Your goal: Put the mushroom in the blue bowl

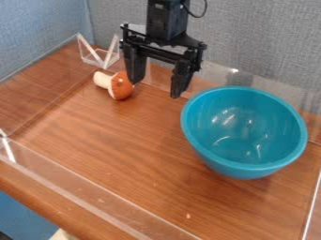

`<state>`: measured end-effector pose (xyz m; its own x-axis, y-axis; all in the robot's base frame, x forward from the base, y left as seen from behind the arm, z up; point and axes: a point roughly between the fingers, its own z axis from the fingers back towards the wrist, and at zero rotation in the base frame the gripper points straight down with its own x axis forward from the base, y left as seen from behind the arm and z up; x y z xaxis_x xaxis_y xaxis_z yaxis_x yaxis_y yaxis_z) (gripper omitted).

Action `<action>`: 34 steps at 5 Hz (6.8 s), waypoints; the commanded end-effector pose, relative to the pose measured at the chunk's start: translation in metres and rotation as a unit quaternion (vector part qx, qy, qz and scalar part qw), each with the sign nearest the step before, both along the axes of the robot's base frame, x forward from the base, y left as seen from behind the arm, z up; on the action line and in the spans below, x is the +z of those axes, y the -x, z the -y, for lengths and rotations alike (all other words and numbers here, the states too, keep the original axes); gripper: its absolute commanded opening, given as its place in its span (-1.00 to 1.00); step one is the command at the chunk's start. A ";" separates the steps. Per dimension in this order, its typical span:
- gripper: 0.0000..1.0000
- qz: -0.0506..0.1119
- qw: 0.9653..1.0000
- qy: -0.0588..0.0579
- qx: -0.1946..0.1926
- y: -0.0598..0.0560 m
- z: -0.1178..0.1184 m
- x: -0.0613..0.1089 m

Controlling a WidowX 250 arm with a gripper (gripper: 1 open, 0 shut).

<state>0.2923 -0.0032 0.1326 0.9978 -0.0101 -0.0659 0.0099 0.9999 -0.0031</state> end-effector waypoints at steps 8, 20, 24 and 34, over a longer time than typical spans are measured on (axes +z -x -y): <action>1.00 0.038 0.936 0.025 0.349 -0.072 -0.130 -0.026; -1.00 0.046 0.846 0.018 0.531 -0.084 -0.129 -0.060; -1.00 0.056 0.833 0.026 0.549 -0.070 -0.119 -0.047; -1.00 0.071 0.796 0.033 0.600 -0.082 -0.095 -0.018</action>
